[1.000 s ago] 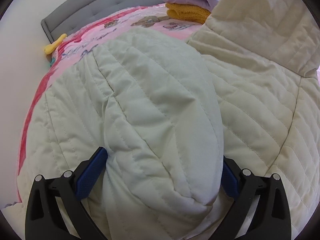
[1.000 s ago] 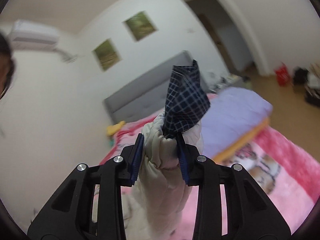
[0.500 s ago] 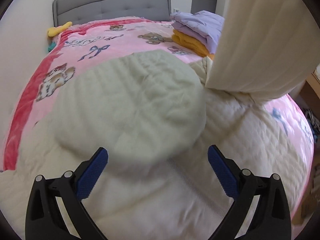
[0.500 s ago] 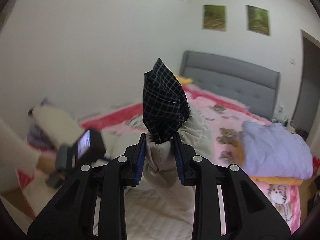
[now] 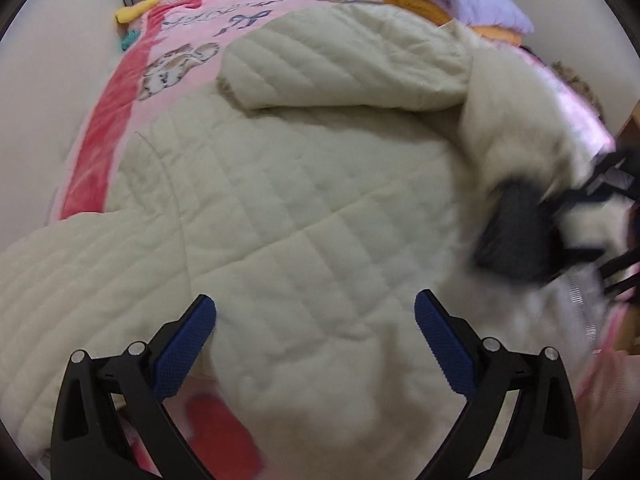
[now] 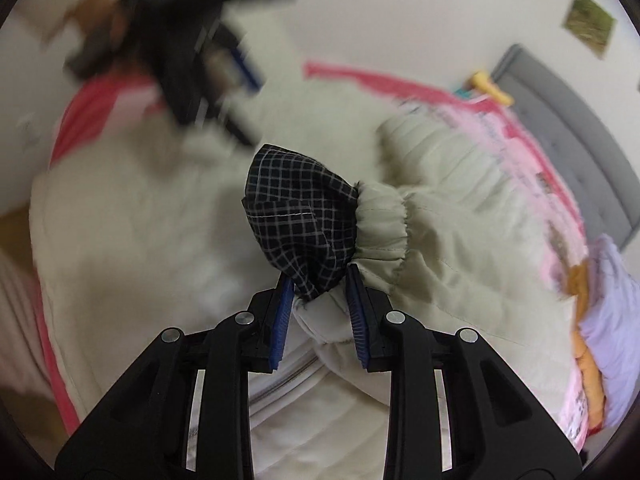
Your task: Fold large clothes
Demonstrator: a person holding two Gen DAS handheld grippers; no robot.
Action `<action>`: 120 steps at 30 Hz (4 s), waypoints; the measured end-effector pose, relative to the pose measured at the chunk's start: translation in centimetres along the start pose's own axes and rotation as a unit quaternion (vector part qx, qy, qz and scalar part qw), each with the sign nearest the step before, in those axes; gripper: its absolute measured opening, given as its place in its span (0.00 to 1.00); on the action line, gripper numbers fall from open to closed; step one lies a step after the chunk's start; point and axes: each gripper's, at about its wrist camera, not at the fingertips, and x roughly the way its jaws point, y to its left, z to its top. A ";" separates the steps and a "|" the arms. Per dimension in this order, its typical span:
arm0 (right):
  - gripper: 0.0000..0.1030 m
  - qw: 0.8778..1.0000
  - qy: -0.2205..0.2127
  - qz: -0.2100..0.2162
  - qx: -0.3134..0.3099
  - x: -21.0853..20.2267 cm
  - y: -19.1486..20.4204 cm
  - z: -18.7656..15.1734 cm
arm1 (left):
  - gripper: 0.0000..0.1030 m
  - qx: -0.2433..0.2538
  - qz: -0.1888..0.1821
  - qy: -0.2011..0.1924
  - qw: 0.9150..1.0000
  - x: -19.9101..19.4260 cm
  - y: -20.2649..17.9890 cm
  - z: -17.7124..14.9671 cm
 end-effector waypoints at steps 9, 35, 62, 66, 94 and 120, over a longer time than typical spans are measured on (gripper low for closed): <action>0.74 0.995 -0.077 0.057 -0.012 -6.8 -1.2 -0.4 | 0.95 0.056 -0.169 -0.006 0.984 0.3 -5.6 4.9; 0.48 0.881 0.282 0.251 -0.284 9.8 -29.9 1.0 | 0.38 -0.082 -0.310 0.087 0.943 7.9 -8.7 5.8; 0.06 0.958 0.139 0.247 -0.051 -0.8 -37.4 -2.8 | 0.21 0.078 -0.167 -0.010 0.983 -2.6 -11.3 12.1; 0.06 0.969 0.113 0.222 -0.009 -1.1 -39.0 -3.0 | 0.21 0.058 -0.162 0.002 0.985 -3.0 -9.0 14.5; 0.62 0.991 0.110 0.042 0.064 4.2 -35.5 -7.7 | 0.53 0.004 -0.248 0.112 0.962 8.4 -0.7 17.5; 0.41 0.994 0.093 0.026 0.059 1.9 -23.1 -13.0 | 0.64 0.077 -0.149 0.003 0.986 9.3 -6.0 16.2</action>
